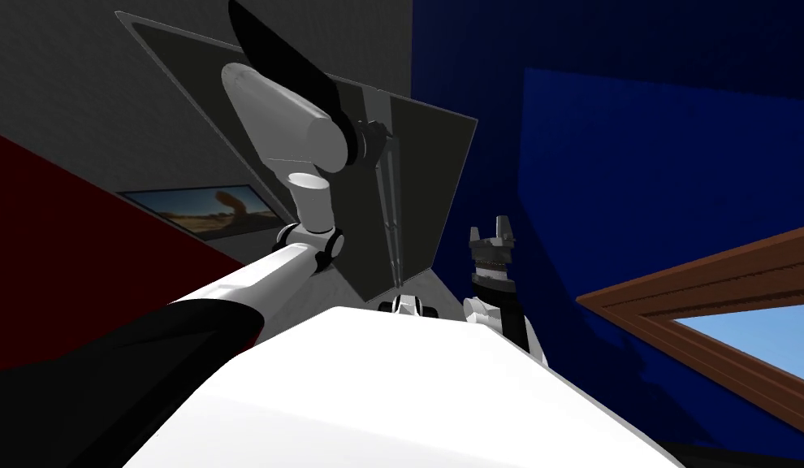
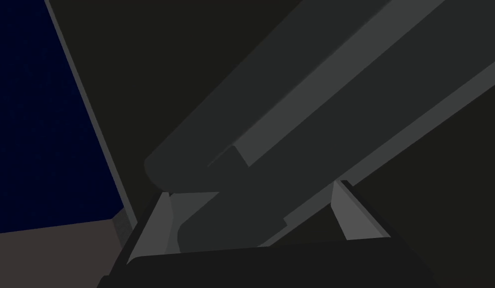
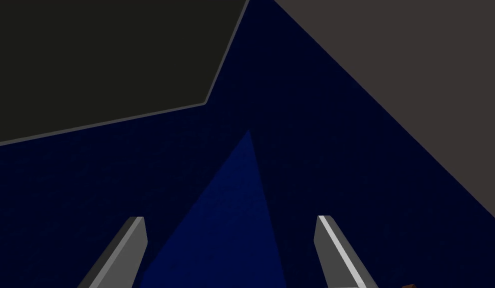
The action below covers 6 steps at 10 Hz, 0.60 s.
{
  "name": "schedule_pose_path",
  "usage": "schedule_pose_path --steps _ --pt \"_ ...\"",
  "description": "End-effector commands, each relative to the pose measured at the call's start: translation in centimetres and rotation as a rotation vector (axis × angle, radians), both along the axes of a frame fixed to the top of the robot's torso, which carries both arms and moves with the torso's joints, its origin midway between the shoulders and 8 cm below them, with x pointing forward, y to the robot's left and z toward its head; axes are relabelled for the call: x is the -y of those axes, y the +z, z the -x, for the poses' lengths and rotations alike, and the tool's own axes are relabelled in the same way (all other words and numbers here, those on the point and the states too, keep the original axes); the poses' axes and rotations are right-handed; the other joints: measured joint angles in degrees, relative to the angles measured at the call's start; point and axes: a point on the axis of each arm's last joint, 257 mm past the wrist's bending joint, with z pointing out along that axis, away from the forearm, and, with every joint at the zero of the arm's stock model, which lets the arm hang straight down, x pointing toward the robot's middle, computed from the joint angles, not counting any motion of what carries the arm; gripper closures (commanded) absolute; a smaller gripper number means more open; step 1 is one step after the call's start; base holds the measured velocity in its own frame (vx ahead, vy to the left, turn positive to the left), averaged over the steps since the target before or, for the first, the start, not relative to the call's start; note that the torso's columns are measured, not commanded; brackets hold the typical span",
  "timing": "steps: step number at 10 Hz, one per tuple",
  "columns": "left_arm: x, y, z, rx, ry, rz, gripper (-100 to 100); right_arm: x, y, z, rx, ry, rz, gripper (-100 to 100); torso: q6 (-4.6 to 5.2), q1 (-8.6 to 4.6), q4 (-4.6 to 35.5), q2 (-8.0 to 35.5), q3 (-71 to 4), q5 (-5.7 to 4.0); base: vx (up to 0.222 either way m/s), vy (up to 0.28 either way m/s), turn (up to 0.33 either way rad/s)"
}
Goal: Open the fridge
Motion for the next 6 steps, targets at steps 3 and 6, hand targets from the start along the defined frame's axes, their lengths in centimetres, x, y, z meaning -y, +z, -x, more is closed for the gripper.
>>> schedule_pose_path --steps 3,6 --pt "-0.6 1.7 0.6 0.006 0.013 -0.004 -100 0.0 0.0 0.0 0.0 0.0 0.0 0 -0.07 0.12 -0.02 0.4 0.41 0.08 0.015 -0.001 0.007" --pt "2.4 2.3 2.0 0.018 -0.076 0.005 100 0.0 0.0 0.0 0.0 0.0 0.0 0 0.08 0.27 -0.02 0.84 0.84 0.12 -0.063 0.097 -0.08"
